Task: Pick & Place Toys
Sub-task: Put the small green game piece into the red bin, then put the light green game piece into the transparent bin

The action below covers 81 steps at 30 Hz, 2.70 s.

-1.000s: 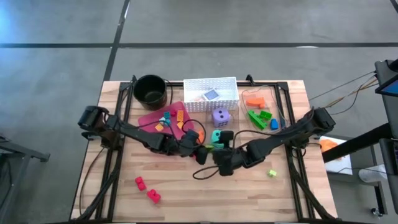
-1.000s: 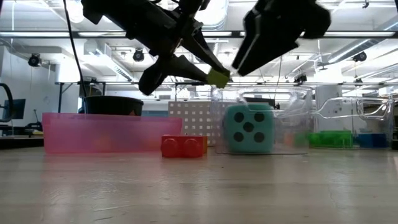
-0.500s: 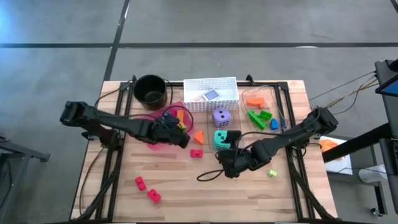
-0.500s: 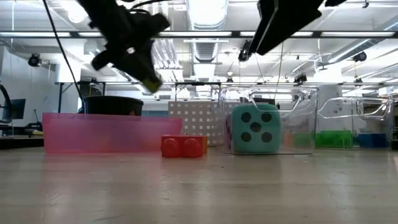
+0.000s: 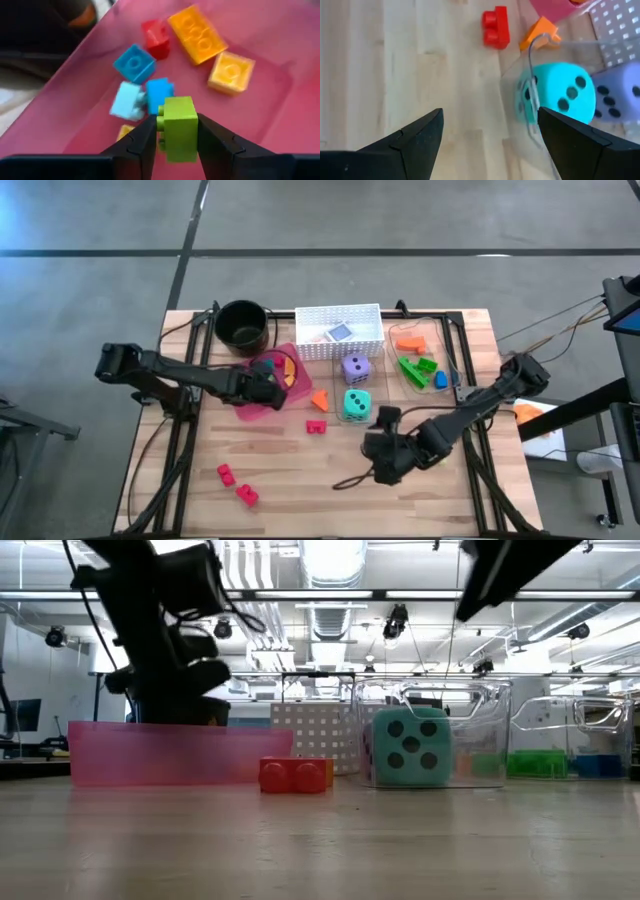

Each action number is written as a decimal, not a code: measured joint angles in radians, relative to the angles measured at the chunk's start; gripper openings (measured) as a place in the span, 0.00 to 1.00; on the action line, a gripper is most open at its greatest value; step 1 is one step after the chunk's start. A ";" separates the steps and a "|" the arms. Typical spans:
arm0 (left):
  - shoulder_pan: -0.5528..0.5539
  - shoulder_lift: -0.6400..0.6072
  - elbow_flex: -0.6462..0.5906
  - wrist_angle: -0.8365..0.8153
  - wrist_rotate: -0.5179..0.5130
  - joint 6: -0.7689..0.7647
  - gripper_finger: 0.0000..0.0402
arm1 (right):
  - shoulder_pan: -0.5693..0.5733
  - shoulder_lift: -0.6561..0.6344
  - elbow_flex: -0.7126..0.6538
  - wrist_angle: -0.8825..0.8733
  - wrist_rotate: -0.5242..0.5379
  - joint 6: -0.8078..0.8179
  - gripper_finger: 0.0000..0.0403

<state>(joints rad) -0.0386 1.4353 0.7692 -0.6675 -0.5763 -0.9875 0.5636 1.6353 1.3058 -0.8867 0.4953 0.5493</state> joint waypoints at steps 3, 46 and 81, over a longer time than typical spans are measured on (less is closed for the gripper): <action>0.037 0.000 -0.043 0.045 0.029 0.016 0.33 | 0.041 -0.032 -0.019 -0.029 0.002 0.076 0.80; 0.071 -0.001 0.049 0.214 0.151 0.123 0.34 | 0.327 -0.370 -0.640 -0.045 -0.444 0.942 0.80; 0.070 -0.001 0.048 0.224 0.151 0.124 0.34 | 0.326 -0.370 -0.744 0.121 -0.443 1.021 0.23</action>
<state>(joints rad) 0.0319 1.4342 0.8169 -0.4437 -0.4252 -0.8635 0.8898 1.2655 0.5621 -0.7658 0.0525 1.5707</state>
